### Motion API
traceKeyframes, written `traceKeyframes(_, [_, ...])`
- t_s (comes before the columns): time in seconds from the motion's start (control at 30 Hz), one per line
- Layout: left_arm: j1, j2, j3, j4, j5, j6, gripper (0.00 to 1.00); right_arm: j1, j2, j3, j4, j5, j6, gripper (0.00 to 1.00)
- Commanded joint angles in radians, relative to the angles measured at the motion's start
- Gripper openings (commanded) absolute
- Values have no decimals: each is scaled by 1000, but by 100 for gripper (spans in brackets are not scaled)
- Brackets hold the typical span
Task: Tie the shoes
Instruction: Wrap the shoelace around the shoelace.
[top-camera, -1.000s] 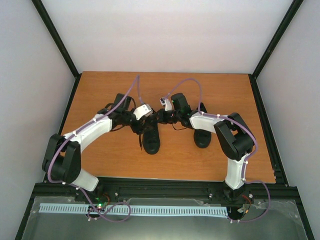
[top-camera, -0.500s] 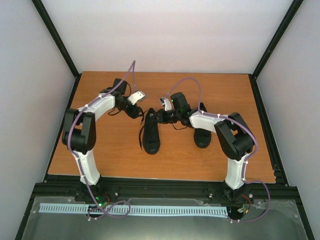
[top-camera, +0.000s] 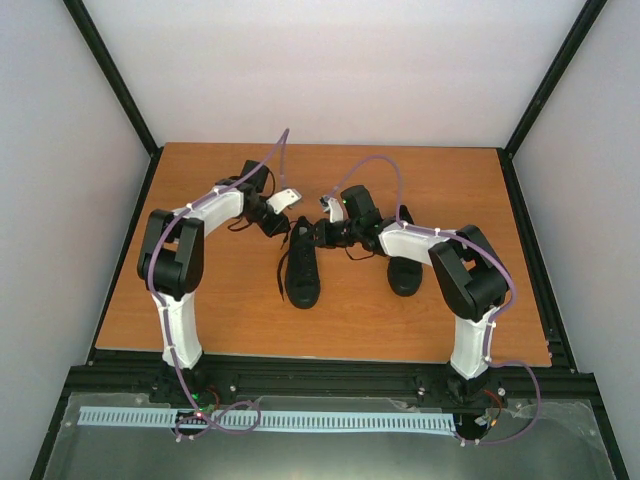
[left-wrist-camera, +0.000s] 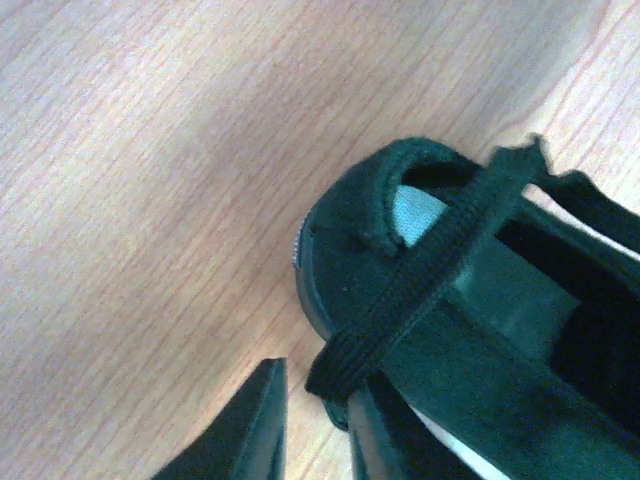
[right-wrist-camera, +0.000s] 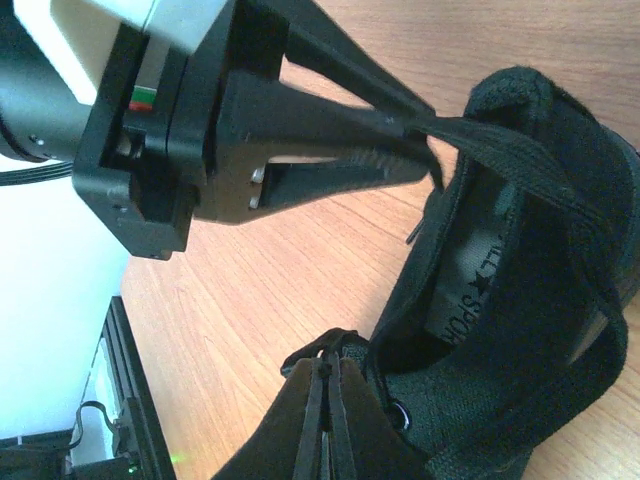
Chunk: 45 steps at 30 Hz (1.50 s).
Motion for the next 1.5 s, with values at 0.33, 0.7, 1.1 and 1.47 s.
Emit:
traceKeyframes(0.33, [-6, -283, -150, -132, 10, 136, 1, -14, -16, 49, -16, 20, -20, 3])
traceKeyframes(0.7, [-103, -461, -294, -432, 86, 289, 1, -17, -31, 68, -43, 29, -44, 3])
traceKeyframes(1.1, [-143, -348, -300, -464, 154, 294, 1, -28, -78, 74, -83, 34, -76, 3])
traceKeyframes(1.47, [-404, -349, -217, -422, 190, 260, 4, -29, -58, 92, -97, 34, -80, 3])
